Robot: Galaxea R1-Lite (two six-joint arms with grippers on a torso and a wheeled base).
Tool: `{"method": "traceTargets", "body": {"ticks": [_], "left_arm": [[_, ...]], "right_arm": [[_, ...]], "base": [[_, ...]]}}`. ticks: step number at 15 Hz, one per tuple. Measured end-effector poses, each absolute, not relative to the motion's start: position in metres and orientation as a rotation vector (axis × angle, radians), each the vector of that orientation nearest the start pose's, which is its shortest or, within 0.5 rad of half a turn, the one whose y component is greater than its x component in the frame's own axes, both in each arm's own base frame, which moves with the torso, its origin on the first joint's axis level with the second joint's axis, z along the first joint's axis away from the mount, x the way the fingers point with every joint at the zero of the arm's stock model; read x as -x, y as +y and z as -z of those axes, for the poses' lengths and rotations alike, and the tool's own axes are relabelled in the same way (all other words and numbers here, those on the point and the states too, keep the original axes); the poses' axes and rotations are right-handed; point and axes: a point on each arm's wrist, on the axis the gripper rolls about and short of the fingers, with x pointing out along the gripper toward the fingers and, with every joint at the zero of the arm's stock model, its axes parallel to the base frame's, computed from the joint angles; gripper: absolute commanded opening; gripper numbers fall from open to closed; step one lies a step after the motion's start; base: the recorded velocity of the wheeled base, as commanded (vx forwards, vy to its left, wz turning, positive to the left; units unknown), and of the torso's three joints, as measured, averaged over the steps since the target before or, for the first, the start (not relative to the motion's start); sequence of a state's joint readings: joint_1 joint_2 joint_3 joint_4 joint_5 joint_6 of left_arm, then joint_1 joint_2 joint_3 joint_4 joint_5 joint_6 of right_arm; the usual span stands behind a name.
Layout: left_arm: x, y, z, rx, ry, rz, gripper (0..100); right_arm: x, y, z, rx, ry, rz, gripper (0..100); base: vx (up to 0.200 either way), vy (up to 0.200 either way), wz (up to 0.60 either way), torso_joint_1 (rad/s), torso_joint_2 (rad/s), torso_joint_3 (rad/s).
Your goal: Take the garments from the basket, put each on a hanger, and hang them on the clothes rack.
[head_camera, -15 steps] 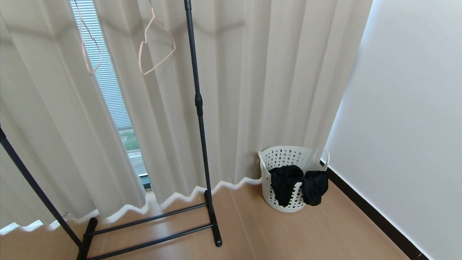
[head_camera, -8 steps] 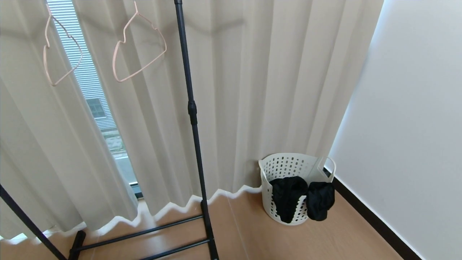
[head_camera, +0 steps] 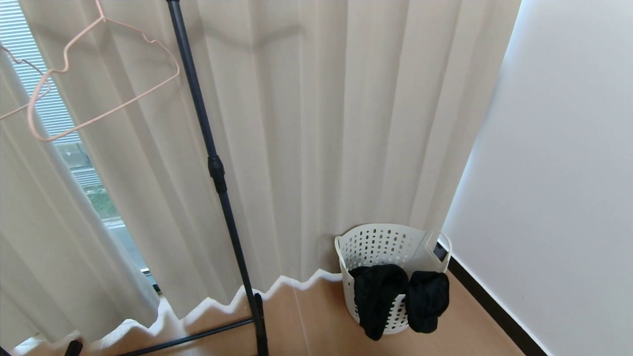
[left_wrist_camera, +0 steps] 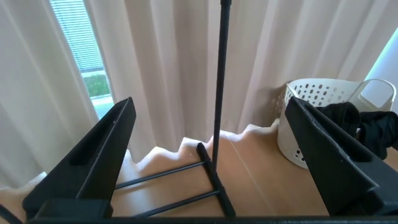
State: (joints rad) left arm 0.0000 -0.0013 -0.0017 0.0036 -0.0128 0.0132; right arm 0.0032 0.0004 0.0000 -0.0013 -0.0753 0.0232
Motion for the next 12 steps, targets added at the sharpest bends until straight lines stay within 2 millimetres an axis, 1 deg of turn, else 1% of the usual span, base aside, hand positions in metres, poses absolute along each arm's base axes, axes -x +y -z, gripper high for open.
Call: {"method": "traceTargets", "body": {"ticks": [9,12], "left_arm": [[0.0229,-0.0002,-0.0751,-0.01,0.002,0.01,100],[0.0229,-0.0002,-0.0753,-0.011,0.001,0.011,100]], "right_arm": [[0.0228,-0.0018,-0.0756,-0.023,-0.001,0.072,100],[0.0228,-0.0018,-0.0756,-0.023,-0.002,0.073,100]], "base": [[0.0,0.0,0.0,0.0,0.0,0.0],[0.0,0.0,0.0,0.007,0.0,-0.147]]}}
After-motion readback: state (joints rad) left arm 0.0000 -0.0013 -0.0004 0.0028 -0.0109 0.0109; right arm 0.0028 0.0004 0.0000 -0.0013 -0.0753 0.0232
